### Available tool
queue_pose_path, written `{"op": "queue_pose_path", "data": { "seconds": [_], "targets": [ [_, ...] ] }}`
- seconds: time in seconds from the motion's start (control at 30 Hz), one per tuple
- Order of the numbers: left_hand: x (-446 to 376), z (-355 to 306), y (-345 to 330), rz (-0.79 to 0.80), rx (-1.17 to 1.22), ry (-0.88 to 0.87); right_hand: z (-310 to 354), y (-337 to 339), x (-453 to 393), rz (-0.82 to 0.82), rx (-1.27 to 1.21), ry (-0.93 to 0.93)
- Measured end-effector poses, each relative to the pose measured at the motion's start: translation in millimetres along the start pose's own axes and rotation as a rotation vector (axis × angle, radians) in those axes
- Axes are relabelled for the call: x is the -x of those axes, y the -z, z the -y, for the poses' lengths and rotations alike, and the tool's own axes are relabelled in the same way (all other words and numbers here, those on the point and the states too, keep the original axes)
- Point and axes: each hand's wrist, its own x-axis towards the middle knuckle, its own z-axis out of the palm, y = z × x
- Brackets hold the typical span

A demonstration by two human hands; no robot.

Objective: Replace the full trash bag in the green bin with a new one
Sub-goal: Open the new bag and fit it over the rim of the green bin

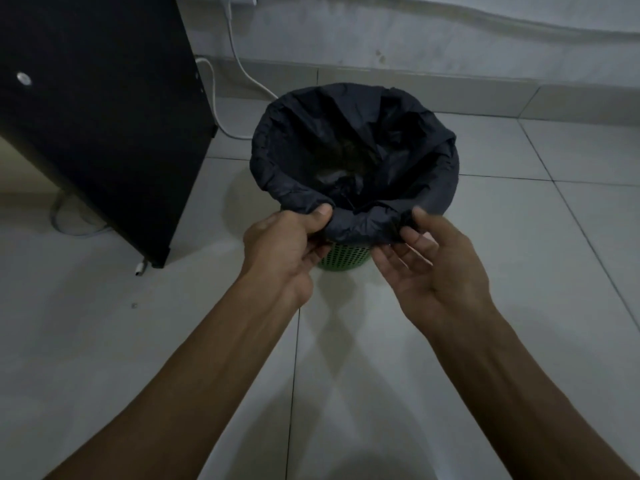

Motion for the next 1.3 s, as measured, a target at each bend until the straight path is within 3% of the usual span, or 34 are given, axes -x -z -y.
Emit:
{"op": "queue_pose_path", "data": {
  "seconds": [0.2,0.53,0.67,0.83,0.93,1.03,1.3],
  "targets": [
    [7,6,2,0.084,0.117,0.059,2,-10,-3,-0.085,0.24,0.018],
    [13,17,6,0.188,0.287,0.029,2,-7,-5,0.018,-0.014,-0.119],
    [16,15,-2,0.211,0.382,0.039,3,-8,-6,0.079,-0.099,-0.085],
    [18,20,-9,0.135,0.389,-0.019,4,-10,-5,0.082,-0.106,-0.04],
    [21,28,-8,-0.019,0.274,-0.149,1,-13,-5,0.07,-0.111,-0.024],
    [26,31,-5,-0.046,0.168,-0.231,2,-13,-7,0.076,-0.088,-0.009],
    [19,23,-3,-0.087,0.203,-0.056,-1,-12,-9,0.083,0.016,0.026]
  ]
}}
